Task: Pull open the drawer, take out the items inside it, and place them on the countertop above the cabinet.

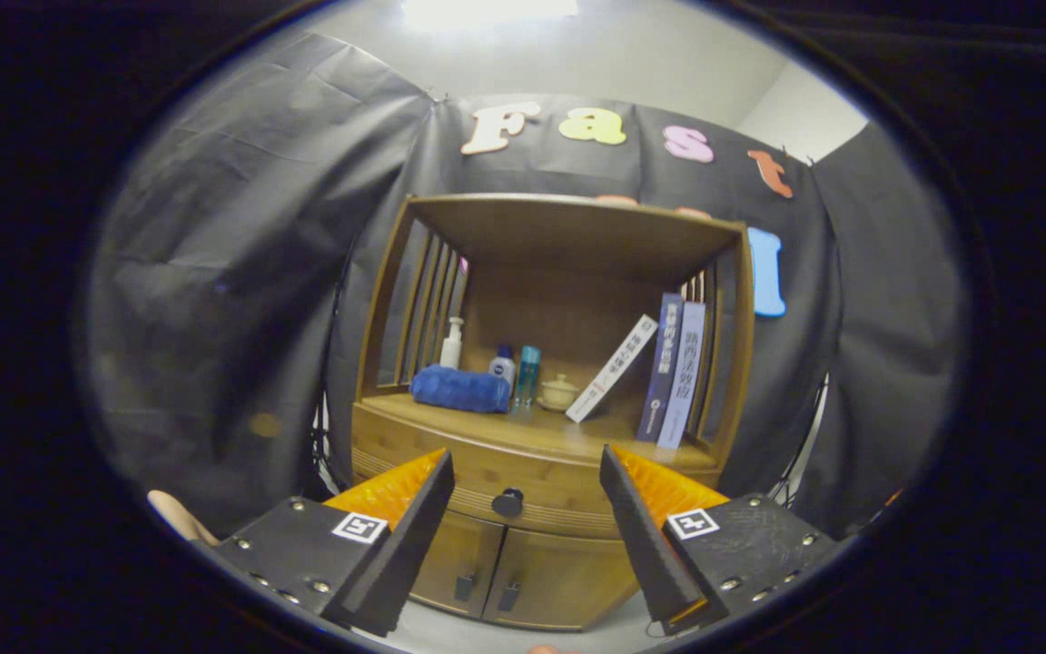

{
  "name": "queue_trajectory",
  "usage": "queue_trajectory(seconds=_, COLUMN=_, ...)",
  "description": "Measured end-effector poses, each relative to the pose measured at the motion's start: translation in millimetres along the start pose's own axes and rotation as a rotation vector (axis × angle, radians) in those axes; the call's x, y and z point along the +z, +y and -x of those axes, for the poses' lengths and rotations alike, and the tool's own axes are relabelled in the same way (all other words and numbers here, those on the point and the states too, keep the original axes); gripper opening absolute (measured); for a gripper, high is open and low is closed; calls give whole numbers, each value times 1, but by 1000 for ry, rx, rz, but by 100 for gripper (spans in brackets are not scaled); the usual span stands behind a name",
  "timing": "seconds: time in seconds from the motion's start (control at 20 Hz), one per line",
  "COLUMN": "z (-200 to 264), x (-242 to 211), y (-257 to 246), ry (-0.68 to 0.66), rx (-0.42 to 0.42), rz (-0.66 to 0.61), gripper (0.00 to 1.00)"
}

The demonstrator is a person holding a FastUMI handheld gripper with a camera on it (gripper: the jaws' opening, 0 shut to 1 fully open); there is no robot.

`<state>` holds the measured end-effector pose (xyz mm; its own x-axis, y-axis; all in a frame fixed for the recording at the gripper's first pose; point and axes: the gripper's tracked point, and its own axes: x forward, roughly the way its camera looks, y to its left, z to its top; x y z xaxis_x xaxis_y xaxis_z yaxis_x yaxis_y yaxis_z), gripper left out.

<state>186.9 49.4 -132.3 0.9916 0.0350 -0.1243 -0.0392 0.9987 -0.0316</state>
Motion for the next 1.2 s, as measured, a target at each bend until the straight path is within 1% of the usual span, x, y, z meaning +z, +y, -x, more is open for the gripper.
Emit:
queue_trajectory(seconds=0.15, z=-36, x=-38, y=10, ry=67, rx=5, rz=-23, gripper=96)
queue_trajectory(seconds=0.25, z=-53, x=-53, y=21, ry=97, rx=14, rz=0, gripper=96)
queue_trajectory(seconds=0.45, z=-82, x=-77, y=46, ry=117, rx=49, rz=41, gripper=97)
queue_trajectory(seconds=0.55, z=-98, x=-86, y=47, ry=125, rx=27, rz=66, gripper=97)
queue_trajectory(seconds=0.7, z=-126, x=-106, y=36, ry=164, rx=-32, rz=89, gripper=97)
queue_trajectory(seconds=0.75, z=-133, x=-116, y=35, ry=190, rx=-35, rz=77, gripper=90)
queue_trajectory(seconds=0.8, z=-137, x=-122, y=31, ry=205, rx=-56, rz=67, gripper=83)
queue_trajectory(seconds=0.85, z=-140, x=-124, y=26, ry=205, rx=-77, rz=71, gripper=77)
queue_trajectory(seconds=0.95, z=-150, x=-129, y=24, ry=217, rx=-91, rz=56, gripper=64)
queue_trajectory(seconds=1.0, z=-153, x=-132, y=16, ry=225, rx=-121, rz=63, gripper=57)
queue_trajectory(seconds=1.05, z=-152, x=-128, y=19, ry=216, rx=-114, rz=29, gripper=51)
queue_trajectory(seconds=1.1, z=-160, x=-135, y=15, ry=226, rx=-123, rz=1, gripper=44)
queue_trajectory(seconds=1.2, z=-161, x=-133, y=16, ry=202, rx=-140, rz=-30, gripper=44)
